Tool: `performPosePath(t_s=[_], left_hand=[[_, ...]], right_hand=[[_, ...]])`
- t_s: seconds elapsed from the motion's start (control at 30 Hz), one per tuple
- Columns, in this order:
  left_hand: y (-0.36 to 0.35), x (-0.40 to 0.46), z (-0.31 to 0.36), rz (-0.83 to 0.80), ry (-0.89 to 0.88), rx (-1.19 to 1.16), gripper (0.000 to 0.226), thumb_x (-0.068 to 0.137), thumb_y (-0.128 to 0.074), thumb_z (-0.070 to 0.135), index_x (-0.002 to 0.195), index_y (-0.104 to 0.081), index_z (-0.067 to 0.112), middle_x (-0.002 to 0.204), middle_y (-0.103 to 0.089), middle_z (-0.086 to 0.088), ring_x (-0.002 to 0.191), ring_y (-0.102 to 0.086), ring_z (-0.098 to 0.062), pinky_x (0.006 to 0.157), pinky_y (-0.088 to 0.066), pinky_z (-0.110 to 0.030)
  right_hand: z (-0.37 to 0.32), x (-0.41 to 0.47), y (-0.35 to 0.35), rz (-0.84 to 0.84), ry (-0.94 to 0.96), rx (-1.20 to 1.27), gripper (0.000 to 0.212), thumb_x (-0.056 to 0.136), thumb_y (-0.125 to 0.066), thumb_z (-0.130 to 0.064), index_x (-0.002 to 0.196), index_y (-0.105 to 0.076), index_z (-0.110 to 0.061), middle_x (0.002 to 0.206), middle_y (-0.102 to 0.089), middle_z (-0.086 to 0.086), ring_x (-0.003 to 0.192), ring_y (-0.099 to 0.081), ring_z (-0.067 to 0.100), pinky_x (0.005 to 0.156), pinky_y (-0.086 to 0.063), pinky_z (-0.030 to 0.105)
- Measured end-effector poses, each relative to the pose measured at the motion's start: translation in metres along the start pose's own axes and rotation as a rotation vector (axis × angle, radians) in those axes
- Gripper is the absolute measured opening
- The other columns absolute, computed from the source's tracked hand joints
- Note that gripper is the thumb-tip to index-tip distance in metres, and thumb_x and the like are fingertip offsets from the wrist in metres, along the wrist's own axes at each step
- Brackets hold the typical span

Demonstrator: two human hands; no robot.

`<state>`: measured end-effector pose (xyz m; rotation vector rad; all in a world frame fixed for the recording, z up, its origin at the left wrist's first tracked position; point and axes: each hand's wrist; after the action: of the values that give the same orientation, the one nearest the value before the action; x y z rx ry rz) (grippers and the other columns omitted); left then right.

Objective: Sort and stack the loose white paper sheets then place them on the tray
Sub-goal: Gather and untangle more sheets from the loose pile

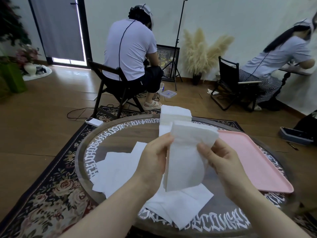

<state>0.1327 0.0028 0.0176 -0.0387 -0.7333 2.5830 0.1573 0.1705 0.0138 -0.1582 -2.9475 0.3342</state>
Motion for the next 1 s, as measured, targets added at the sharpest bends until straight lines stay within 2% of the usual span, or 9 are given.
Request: performPosePath(t_s=[0.07,0.17,0.23,0.33,0.5,0.63,0.73,0.87,1.0], left_hand=[[0.001,0.002,0.001,0.139,-0.007,-0.014,0.041,0.068,-0.072,0.045,0.097,-0.079,0.016,0.096,-0.074,0.0,0.082,-0.069,-0.015,0.067,-0.055,-0.026],[0.006,0.006,0.001,0.358,-0.077,0.032,0.016,0.09,-0.067,0.018,0.104,-0.076,0.017,0.095,-0.076,-0.001,0.082,-0.069,-0.016,0.066,-0.059,-0.028],[0.008,0.007,-0.001,0.39,-0.121,0.141,0.032,0.094,-0.058,0.001,0.117,-0.068,0.021,0.098,-0.076,0.001,0.079,-0.068,-0.011,0.065,-0.059,-0.026],[0.01,0.007,-0.004,0.338,-0.183,0.227,0.054,0.094,-0.056,-0.002,0.13,-0.051,0.038,0.091,-0.072,-0.002,0.078,-0.064,-0.01,0.066,-0.056,-0.023],[0.013,0.011,-0.004,0.411,-0.243,0.204,0.068,0.097,-0.054,0.001,0.154,-0.025,0.022,0.095,-0.077,0.009,0.081,-0.067,-0.003,0.085,-0.055,-0.027],[0.013,0.012,0.004,0.438,-0.269,0.147,0.046,0.096,-0.055,0.002,0.139,-0.049,0.018,0.088,-0.076,0.008,0.074,-0.067,-0.002,0.067,-0.054,-0.018],[0.012,0.01,0.002,0.479,-0.24,0.194,0.021,0.097,-0.057,0.009,0.115,-0.067,0.013,0.094,-0.077,-0.002,0.081,-0.069,-0.012,0.073,-0.055,-0.028],[0.007,0.009,-0.006,0.453,-0.162,0.229,0.016,0.098,-0.057,0.013,0.108,-0.068,0.012,0.096,-0.075,-0.005,0.083,-0.065,-0.016,0.08,-0.052,-0.037],[0.0,0.006,-0.013,0.309,-0.059,0.163,0.016,0.098,-0.055,0.015,0.104,-0.07,0.016,0.083,-0.075,0.002,0.065,-0.066,-0.006,0.057,-0.055,-0.023]], right_hand=[[0.0,0.001,0.001,0.051,0.015,0.031,0.033,0.078,-0.065,-0.015,0.109,-0.068,-0.006,0.099,-0.076,0.008,0.081,-0.073,0.018,0.058,-0.057,0.024],[-0.004,0.004,0.006,0.136,0.059,0.043,0.029,0.078,-0.063,-0.023,0.104,-0.068,-0.01,0.094,-0.076,0.004,0.079,-0.072,0.015,0.06,-0.056,0.023],[-0.008,0.004,0.007,0.136,0.06,0.1,0.029,0.079,-0.061,-0.024,0.103,-0.067,-0.009,0.091,-0.077,0.004,0.075,-0.073,0.015,0.058,-0.056,0.024],[-0.008,0.003,0.005,0.072,0.029,0.157,0.03,0.081,-0.058,-0.022,0.107,-0.066,-0.008,0.094,-0.077,0.007,0.077,-0.074,0.019,0.058,-0.058,0.027],[-0.009,0.003,0.006,0.102,0.068,0.127,0.029,0.078,-0.06,-0.022,0.103,-0.067,-0.009,0.092,-0.077,0.004,0.077,-0.074,0.015,0.059,-0.057,0.024],[-0.011,0.005,0.012,0.176,0.174,0.079,0.023,0.078,-0.06,-0.023,0.098,-0.066,-0.013,0.087,-0.077,-0.003,0.076,-0.073,0.008,0.062,-0.056,0.019],[-0.012,0.004,0.012,0.128,0.169,0.119,0.024,0.08,-0.059,-0.02,0.101,-0.065,-0.011,0.091,-0.077,-0.002,0.081,-0.074,0.011,0.064,-0.057,0.021],[-0.005,0.004,0.007,0.023,0.04,0.116,0.024,0.08,-0.06,-0.018,0.101,-0.071,-0.013,0.097,-0.077,0.009,0.08,-0.075,0.021,0.062,-0.059,0.028],[0.003,0.003,0.005,0.024,-0.038,-0.014,0.027,0.081,-0.062,-0.023,0.106,-0.072,-0.019,0.103,-0.076,0.011,0.083,-0.074,0.022,0.062,-0.058,0.028]])
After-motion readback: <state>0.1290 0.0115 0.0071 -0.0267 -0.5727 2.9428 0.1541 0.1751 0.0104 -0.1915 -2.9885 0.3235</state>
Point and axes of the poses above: each hand's wrist, its own x-axis towards the middle knuckle, its own y-axis out of the back of the hand, z = x × y
